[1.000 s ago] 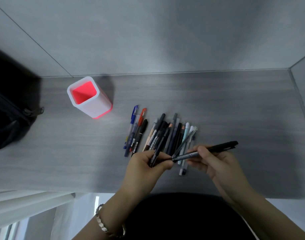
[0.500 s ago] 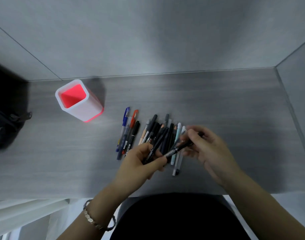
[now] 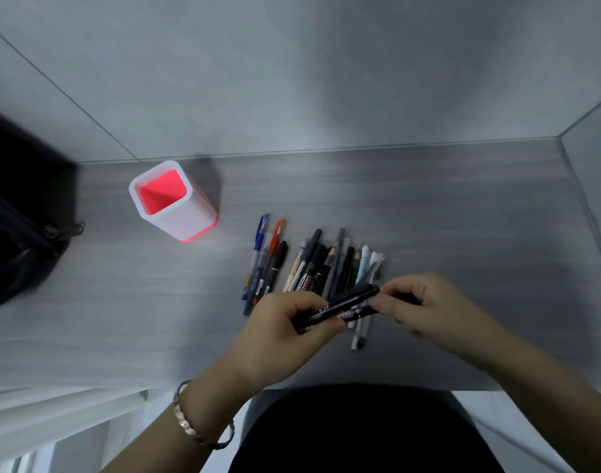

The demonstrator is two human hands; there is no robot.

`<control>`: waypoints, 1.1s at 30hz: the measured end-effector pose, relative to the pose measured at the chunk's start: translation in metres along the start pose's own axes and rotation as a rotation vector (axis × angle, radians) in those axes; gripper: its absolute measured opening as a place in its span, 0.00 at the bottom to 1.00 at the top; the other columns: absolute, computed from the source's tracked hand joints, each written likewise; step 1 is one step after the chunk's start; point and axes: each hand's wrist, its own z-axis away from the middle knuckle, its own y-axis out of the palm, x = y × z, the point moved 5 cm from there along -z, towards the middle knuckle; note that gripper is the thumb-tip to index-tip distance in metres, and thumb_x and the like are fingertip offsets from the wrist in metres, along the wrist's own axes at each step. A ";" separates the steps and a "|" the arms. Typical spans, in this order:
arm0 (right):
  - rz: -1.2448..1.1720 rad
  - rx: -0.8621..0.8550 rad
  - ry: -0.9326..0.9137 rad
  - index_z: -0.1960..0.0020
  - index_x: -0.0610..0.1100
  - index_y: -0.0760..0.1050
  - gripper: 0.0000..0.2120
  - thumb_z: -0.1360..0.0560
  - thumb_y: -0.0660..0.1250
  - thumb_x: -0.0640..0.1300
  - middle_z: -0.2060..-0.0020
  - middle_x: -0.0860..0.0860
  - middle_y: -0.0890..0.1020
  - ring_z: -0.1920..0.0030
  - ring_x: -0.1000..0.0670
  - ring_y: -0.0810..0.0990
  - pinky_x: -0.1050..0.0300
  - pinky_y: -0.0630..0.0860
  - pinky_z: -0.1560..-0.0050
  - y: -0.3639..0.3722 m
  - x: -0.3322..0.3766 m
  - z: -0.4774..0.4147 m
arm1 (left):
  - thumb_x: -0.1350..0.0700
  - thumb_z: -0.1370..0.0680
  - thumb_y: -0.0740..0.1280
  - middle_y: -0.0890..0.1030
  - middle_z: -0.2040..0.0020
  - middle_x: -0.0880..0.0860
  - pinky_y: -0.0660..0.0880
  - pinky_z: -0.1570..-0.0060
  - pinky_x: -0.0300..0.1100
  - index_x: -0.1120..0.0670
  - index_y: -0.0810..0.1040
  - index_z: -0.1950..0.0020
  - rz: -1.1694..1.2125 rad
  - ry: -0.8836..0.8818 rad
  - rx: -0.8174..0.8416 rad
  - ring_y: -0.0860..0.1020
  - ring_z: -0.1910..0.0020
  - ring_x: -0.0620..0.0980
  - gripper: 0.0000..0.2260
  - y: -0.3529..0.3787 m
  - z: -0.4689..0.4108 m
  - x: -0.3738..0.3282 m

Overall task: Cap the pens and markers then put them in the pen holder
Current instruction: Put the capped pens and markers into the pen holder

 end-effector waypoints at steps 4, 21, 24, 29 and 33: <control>-0.149 0.098 0.188 0.65 0.40 0.75 0.11 0.26 0.64 0.43 0.83 0.55 0.63 0.82 0.57 0.58 0.66 0.56 0.81 0.010 -0.004 -0.007 | 0.51 0.29 0.67 0.79 0.69 0.47 0.64 0.67 0.21 0.51 0.81 0.60 -0.312 0.274 -0.011 0.73 0.70 0.40 0.06 -0.006 0.005 -0.008; -0.137 0.093 -0.385 0.53 0.46 0.72 0.12 0.31 0.68 0.32 0.73 0.52 0.82 0.75 0.53 0.78 0.63 0.76 0.72 0.066 0.157 -0.073 | 0.42 0.23 0.49 0.72 0.36 0.54 0.64 0.34 0.39 0.56 0.63 0.34 -0.053 0.092 -0.153 0.69 0.36 0.47 0.24 -0.099 -0.011 0.022; -0.074 0.091 -0.454 0.60 0.46 0.77 0.08 0.30 0.69 0.34 0.76 0.53 0.81 0.75 0.55 0.78 0.66 0.75 0.69 0.090 0.169 -0.082 | 0.45 0.21 0.49 0.72 0.36 0.54 0.64 0.33 0.42 0.55 0.64 0.35 -0.031 0.076 -0.167 0.69 0.35 0.48 0.20 -0.119 -0.014 0.033; 0.166 -0.045 -0.564 0.65 0.52 0.76 0.09 0.29 0.68 0.40 0.76 0.56 0.80 0.72 0.59 0.78 0.66 0.75 0.62 0.108 0.198 -0.104 | 0.49 0.22 0.54 0.71 0.40 0.51 0.64 0.33 0.41 0.48 0.65 0.38 -0.074 0.127 -0.231 0.68 0.39 0.45 0.14 -0.159 -0.028 0.034; 0.098 -0.221 -0.606 0.61 0.47 0.76 0.04 0.28 0.67 0.41 0.72 0.55 0.79 0.71 0.60 0.78 0.70 0.73 0.64 0.106 0.212 -0.129 | 0.37 0.36 0.65 0.58 0.28 0.54 0.48 0.32 0.32 0.57 0.54 0.27 -0.403 0.019 -0.476 0.54 0.30 0.46 0.44 -0.211 -0.046 0.055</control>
